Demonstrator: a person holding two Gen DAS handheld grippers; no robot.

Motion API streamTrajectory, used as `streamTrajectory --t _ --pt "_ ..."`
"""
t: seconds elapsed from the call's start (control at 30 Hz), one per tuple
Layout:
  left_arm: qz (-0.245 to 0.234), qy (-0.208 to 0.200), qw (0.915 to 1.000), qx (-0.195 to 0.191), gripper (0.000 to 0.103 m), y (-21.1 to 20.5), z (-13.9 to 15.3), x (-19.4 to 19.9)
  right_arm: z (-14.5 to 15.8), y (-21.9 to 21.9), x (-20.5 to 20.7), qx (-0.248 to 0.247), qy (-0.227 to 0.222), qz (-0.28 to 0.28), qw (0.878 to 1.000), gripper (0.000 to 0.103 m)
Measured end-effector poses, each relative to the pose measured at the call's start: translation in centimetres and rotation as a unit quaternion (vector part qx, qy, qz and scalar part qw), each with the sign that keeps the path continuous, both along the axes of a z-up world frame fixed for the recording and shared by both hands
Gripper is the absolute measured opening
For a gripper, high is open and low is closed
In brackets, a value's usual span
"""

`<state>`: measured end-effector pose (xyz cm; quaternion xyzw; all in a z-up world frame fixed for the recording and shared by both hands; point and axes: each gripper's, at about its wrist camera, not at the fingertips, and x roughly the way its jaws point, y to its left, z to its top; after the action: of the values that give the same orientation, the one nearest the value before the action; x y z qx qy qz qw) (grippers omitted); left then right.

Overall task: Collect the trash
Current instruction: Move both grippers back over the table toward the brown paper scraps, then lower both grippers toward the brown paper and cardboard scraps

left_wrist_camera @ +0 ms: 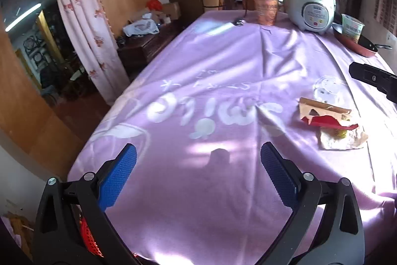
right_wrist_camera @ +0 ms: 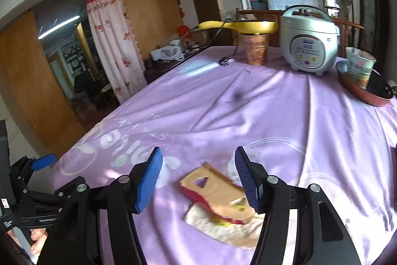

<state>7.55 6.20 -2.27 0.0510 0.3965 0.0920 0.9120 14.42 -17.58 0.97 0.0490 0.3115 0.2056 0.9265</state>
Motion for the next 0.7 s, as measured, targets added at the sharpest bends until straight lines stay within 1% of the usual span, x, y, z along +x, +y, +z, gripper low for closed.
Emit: streamTrajectory --t 0.1,0.17,0.23,0.27,0.37,0.47,0.57,0.7 --pt "-0.026 0.023 0.9992 -0.021 0.096 -1.9 -0.7 1.9 -1.2 -2.7 1.0 0.011 0.003 -0.035 0.999 0.060" --pt "-0.043 0.037 0.9979 -0.032 0.096 -3.4 -1.3 2.9 -2.2 -4.1 2.1 0.018 0.032 -0.058 0.998 0.060" --pt "-0.061 0.046 0.9963 -0.038 0.096 -5.0 -1.9 3.6 -2.4 -4.9 2.6 0.041 0.046 -0.053 0.997 0.061" --pt "-0.068 0.049 0.9957 -0.039 0.096 -5.6 -2.1 3.8 -2.4 -5.2 2.7 0.043 0.048 -0.057 0.996 0.061" --pt "-0.087 0.064 0.9933 -0.043 0.096 -7.2 -2.8 4.8 -2.6 -5.3 2.6 0.035 0.048 -0.065 0.996 0.061" --pt "-0.102 0.080 0.9903 -0.050 0.096 -8.4 -3.6 5.3 -3.1 -5.3 2.8 0.027 0.057 -0.071 0.996 0.062" --pt "-0.103 0.082 0.9904 -0.041 0.096 -8.7 -4.3 5.2 -4.1 -5.5 3.3 0.017 0.079 -0.083 0.993 0.062" --pt "-0.079 0.087 0.9920 -0.047 0.096 -7.4 -5.0 5.4 -5.8 -5.4 4.2 -0.019 0.113 -0.103 0.988 0.062"
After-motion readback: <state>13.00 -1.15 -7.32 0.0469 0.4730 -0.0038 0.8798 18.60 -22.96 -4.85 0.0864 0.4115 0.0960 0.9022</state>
